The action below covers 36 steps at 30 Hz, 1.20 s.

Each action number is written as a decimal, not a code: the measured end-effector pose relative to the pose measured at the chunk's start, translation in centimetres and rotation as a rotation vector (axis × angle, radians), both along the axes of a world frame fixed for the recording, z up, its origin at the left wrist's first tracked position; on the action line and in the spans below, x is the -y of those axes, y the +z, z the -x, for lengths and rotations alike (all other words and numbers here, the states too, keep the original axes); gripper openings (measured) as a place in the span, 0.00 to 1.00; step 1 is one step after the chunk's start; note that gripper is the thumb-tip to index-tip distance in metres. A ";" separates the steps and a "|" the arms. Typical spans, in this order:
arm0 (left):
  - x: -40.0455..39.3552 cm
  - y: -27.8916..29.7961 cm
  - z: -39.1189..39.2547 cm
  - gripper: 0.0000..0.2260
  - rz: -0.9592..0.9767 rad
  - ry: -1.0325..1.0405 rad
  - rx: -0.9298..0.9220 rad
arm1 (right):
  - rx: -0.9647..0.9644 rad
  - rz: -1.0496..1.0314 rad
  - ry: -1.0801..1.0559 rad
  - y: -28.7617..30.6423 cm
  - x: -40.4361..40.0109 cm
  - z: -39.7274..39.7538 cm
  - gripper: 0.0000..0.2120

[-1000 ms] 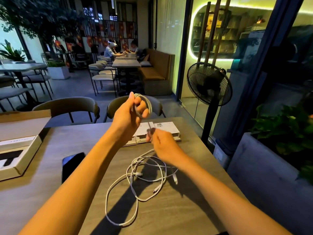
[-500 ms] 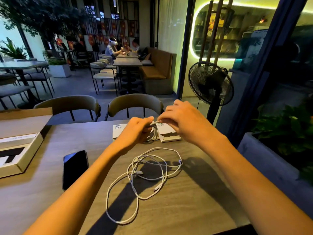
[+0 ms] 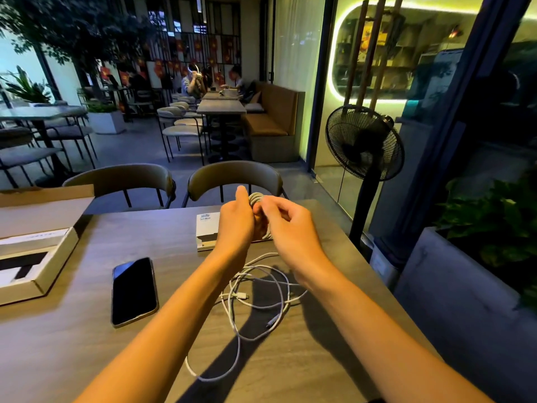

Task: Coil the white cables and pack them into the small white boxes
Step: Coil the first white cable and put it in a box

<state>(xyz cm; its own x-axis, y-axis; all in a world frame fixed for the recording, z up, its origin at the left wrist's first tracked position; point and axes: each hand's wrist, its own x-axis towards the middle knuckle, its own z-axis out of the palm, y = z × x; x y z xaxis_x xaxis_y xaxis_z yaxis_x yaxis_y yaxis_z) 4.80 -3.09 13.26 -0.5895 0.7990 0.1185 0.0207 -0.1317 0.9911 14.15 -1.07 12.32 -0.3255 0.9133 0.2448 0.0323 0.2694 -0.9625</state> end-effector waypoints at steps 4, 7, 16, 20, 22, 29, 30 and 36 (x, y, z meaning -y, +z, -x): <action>-0.5 0.0 0.2 0.19 -0.052 0.088 0.005 | -0.038 -0.175 -0.163 -0.4 0.9 0.0 0.13; -0.6 -0.5 0.4 0.20 -0.109 0.085 -0.068 | -0.010 -0.242 -0.223 -0.4 1.1 -0.5 0.15; -0.3 -2.6 0.0 0.08 -0.194 -0.062 -0.698 | 0.007 -0.307 -0.318 -0.1 -0.8 -1.7 0.13; 0.1 -2.5 0.9 0.08 -0.227 -0.147 -0.758 | -0.214 0.147 -0.120 -0.2 -1.4 -1.8 0.16; 0.2 -2.6 1.8 0.08 -0.203 -0.177 -0.799 | -0.263 0.327 -0.024 -0.4 -1.9 -1.9 0.19; 0.8 -3.3 2.9 0.06 -0.065 -0.168 -1.034 | -0.293 0.317 0.102 -0.6 -1.6 -1.8 0.15; 0.9 -3.4 2.9 0.06 -0.075 -0.149 -1.025 | -0.270 0.284 0.118 -0.7 -1.7 -1.9 0.14; 0.7 -3.8 2.8 0.06 -0.144 -0.046 -0.953 | 0.003 0.036 0.133 -0.8 -1.4 -2.8 0.15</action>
